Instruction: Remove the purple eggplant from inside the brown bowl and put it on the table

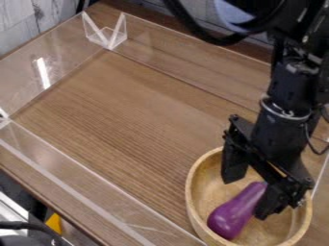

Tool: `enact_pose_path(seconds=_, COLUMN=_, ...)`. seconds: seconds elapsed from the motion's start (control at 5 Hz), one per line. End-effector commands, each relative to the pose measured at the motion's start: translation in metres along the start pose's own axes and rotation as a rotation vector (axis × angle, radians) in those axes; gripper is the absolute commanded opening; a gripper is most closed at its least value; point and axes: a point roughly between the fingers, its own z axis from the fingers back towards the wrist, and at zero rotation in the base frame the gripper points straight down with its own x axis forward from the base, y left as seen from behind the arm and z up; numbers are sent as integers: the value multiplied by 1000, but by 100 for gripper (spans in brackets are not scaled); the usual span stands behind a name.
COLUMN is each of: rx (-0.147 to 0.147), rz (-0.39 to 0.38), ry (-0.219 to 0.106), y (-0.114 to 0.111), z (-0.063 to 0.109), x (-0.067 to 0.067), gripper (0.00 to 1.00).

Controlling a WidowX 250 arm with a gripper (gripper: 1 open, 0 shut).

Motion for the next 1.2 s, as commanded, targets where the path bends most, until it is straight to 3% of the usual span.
enact_pose_path(seconds=0.0, rx=-1, rz=-23, ry=-61, y=-3, z=8, x=2, gripper=100)
enact_pose_path(seconds=0.6, rx=-8, rz=-15, ry=-57, y=-4, z=-6, x=5, gripper=100)
enact_pose_path(seconds=1.0, rx=-15, rz=-1, ry=-63, y=-4, z=-6, x=3, gripper=100)
